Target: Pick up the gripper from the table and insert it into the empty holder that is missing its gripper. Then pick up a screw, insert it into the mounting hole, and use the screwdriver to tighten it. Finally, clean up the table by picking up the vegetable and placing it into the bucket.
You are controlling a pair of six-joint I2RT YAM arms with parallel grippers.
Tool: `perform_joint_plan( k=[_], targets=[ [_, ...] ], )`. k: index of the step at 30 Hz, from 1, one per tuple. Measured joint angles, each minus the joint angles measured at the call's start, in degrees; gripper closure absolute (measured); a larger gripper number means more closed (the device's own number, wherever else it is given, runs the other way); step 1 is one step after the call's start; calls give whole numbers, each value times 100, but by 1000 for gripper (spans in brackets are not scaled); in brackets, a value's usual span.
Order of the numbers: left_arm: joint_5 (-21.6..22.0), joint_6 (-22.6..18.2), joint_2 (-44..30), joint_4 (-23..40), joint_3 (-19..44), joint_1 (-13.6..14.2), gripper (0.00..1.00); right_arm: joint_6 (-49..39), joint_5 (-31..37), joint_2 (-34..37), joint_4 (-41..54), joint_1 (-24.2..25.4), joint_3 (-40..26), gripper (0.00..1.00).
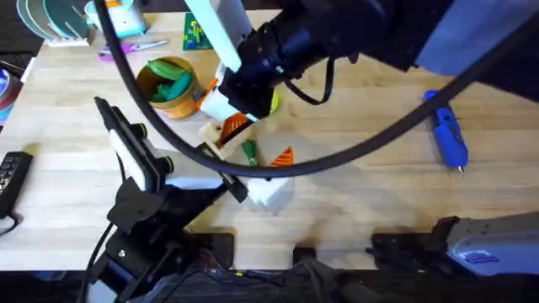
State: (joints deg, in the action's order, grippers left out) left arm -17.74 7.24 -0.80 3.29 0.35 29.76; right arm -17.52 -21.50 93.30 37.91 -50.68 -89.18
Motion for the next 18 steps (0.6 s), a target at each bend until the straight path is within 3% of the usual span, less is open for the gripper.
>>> perform_joint_plan(
  k=[18],
  targets=[
    [2, 141, 0, 0, 1, 0, 9, 38, 2, 11, -492, -70, 526, 995]
  ],
)
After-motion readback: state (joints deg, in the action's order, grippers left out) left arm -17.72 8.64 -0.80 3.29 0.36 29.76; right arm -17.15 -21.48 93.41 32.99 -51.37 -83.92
